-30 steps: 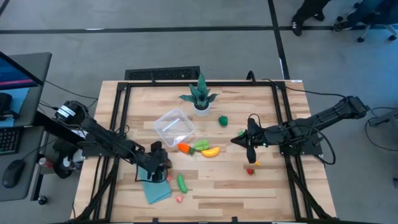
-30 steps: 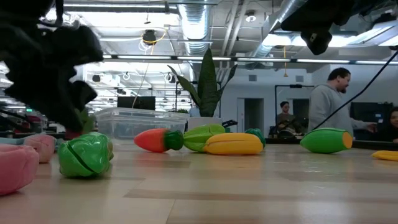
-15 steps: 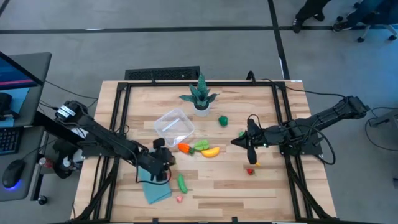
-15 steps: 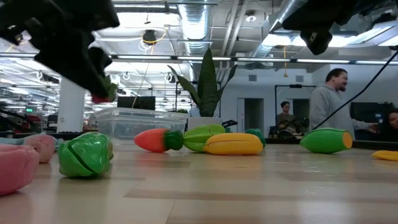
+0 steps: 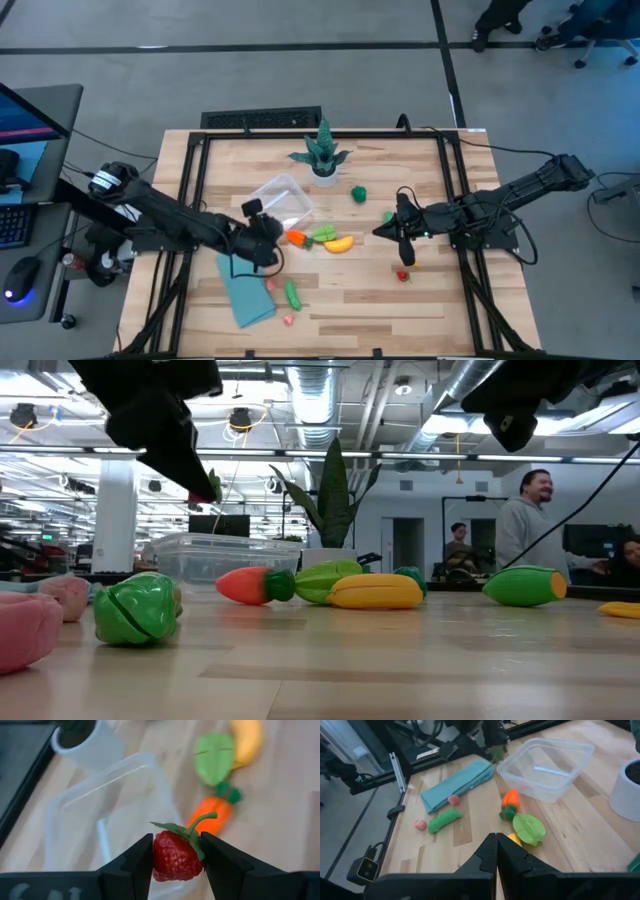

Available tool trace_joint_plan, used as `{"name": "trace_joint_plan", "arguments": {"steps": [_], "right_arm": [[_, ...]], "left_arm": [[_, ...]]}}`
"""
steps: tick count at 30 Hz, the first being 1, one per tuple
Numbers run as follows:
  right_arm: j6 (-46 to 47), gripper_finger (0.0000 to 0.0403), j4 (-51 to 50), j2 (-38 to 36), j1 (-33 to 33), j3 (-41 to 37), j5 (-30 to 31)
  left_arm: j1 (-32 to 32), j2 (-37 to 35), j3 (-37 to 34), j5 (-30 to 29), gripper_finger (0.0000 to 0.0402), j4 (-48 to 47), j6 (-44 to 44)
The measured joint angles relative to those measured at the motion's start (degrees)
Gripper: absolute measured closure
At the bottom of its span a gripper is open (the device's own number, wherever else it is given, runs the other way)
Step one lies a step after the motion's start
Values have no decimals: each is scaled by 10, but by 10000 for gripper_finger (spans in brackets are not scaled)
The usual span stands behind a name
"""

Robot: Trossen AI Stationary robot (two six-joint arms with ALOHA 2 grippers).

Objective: Pick and placing Produce into tupperware
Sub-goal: Put the left red strawberry into the transparent container

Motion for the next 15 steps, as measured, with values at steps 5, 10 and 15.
{"name": "trace_joint_plan", "arguments": {"steps": [5, 10, 15], "right_arm": [[0, 403, 0, 0, 0, 0, 0], [0, 403, 0, 0, 0, 0, 0], [0, 403, 1, 0, 0, 0, 3]], "left_arm": [[50, 0, 0, -1, 257, -32, 2], [100, 0, 0, 8, 257, -35, 30], [145, 0, 0, 64, 257, -35, 62]]}}
